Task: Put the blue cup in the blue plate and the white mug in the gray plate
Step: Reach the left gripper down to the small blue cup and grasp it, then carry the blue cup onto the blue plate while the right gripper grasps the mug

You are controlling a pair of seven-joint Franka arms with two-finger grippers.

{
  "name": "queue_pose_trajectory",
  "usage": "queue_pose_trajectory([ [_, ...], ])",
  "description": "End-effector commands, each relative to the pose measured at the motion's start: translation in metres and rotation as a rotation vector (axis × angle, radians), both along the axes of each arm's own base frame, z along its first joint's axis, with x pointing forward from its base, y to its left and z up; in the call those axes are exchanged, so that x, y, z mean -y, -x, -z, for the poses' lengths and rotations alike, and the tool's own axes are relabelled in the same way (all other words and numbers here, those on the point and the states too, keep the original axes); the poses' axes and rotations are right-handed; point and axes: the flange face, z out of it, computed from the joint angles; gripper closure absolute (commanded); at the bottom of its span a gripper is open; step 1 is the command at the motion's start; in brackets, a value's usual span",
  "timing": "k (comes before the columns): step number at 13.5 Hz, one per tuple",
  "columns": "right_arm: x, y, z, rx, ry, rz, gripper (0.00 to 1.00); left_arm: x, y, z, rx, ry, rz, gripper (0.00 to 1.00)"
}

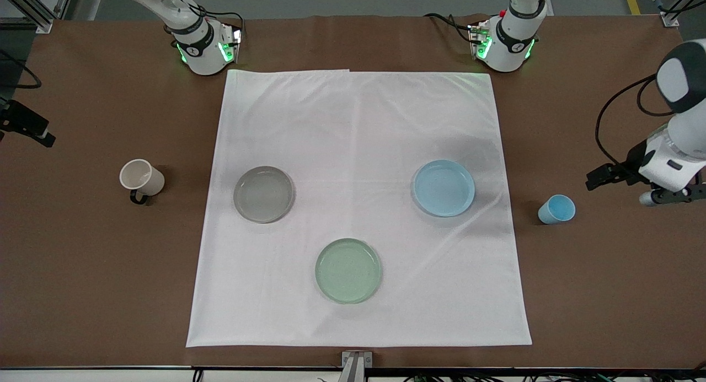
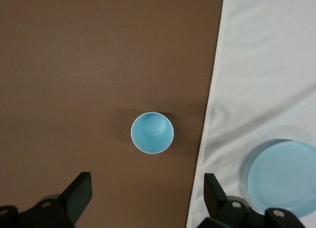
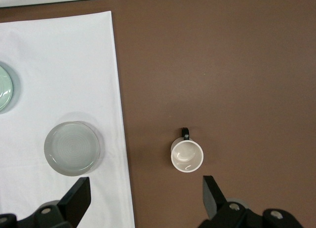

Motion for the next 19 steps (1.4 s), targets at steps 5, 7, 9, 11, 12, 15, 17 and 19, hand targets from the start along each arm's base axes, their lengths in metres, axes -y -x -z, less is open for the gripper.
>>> queue_pose_trajectory([
  [5,0.000,0.001,-0.003,0.006,-0.010,0.006,0.00,-0.065,-0.002,0.140,0.056,-0.011,0.076,0.08],
  [7,-0.001,-0.001,0.001,0.000,-0.012,0.005,0.00,-0.063,0.005,0.156,0.027,-0.002,0.077,0.18],
  [9,0.000,-0.008,0.012,-0.020,-0.014,0.005,0.00,-0.055,0.008,0.162,0.012,0.004,0.084,0.22],
  [11,0.000,-0.019,0.034,-0.060,-0.004,0.013,0.00,-0.053,0.009,0.163,0.008,0.005,0.084,0.23],
  [12,0.001,-0.023,0.043,-0.075,-0.008,0.015,0.00,-0.053,0.009,0.166,0.004,0.006,0.087,0.24],
  [15,0.002,-0.037,0.071,-0.120,-0.010,0.012,0.00,-0.042,0.011,0.180,-0.021,0.020,0.108,0.50],
  [17,-0.007,-0.042,0.082,-0.138,0.004,-0.008,0.00,-0.037,0.011,0.186,-0.029,0.025,0.115,0.78],
  [19,0.000,-0.040,0.089,-0.166,-0.008,0.004,0.00,-0.027,0.007,0.180,-0.017,0.029,0.133,0.99],
])
